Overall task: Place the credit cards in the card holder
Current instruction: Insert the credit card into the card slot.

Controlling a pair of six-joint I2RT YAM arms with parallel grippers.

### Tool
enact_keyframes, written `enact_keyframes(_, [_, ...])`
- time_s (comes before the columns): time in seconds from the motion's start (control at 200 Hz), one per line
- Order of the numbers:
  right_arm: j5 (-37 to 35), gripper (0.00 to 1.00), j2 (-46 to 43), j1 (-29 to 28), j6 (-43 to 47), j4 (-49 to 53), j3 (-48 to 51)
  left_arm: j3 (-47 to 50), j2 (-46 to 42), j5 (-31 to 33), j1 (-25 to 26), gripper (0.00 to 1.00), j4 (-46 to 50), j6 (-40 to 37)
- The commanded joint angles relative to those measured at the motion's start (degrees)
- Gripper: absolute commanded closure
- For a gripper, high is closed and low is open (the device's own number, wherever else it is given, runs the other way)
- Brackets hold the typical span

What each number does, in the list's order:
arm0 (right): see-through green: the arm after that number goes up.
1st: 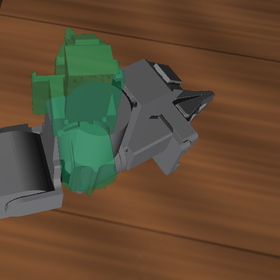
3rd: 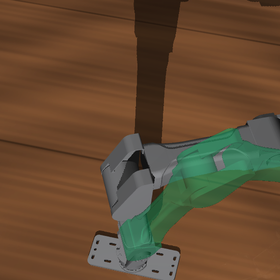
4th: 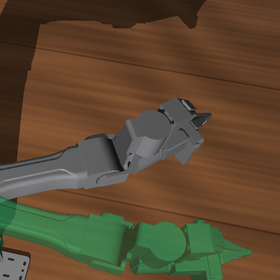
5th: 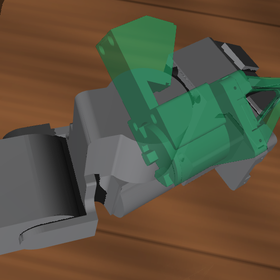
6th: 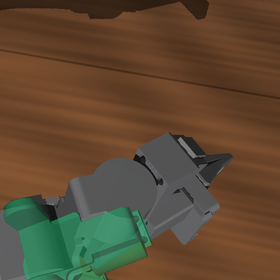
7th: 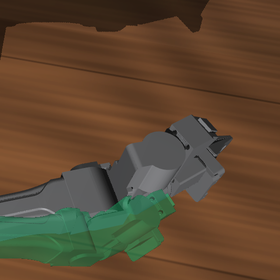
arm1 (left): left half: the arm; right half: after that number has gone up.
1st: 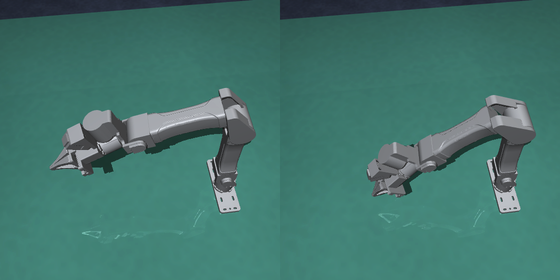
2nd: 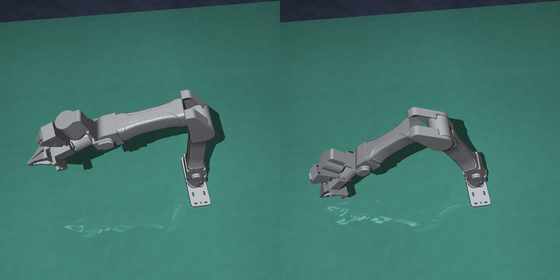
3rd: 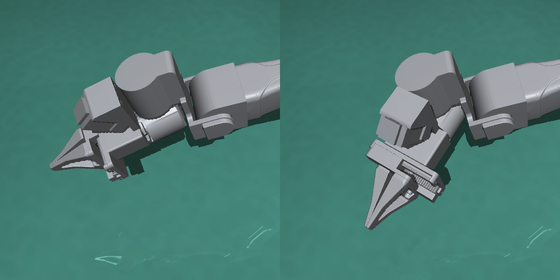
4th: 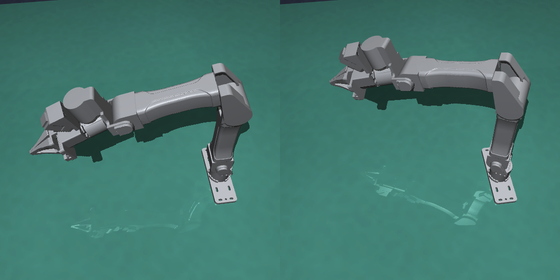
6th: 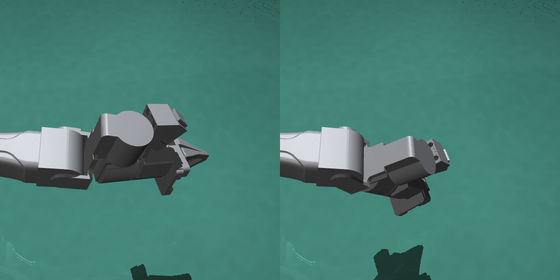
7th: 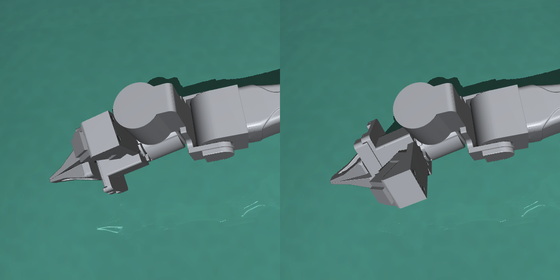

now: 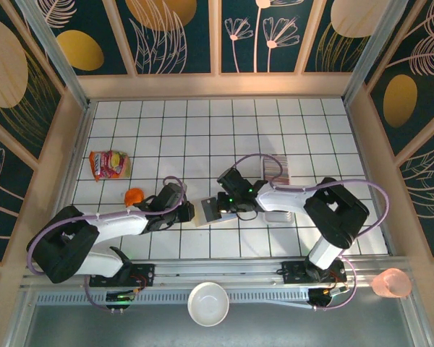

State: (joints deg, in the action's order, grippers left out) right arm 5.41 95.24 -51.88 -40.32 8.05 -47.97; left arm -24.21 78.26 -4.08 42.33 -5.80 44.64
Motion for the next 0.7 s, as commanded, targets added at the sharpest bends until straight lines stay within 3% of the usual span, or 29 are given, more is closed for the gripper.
enact_keyframes(0.0, [-0.55,1.00,1.28,-0.85,1.16,1.57,-1.54,1.17,2.67,-2.28,0.11,0.84,-1.48,0.12])
enact_keyframes(0.575, [0.31,1.00,5.22,-5.14,1.02,0.76,-5.99,1.68,4.19,-2.78,0.12,0.86,-2.96,0.18])
enact_keyframes(0.696, [-3.08,1.00,2.75,-5.89,0.57,1.34,-5.30,1.79,3.47,-1.37,0.06,0.87,-2.57,0.29])
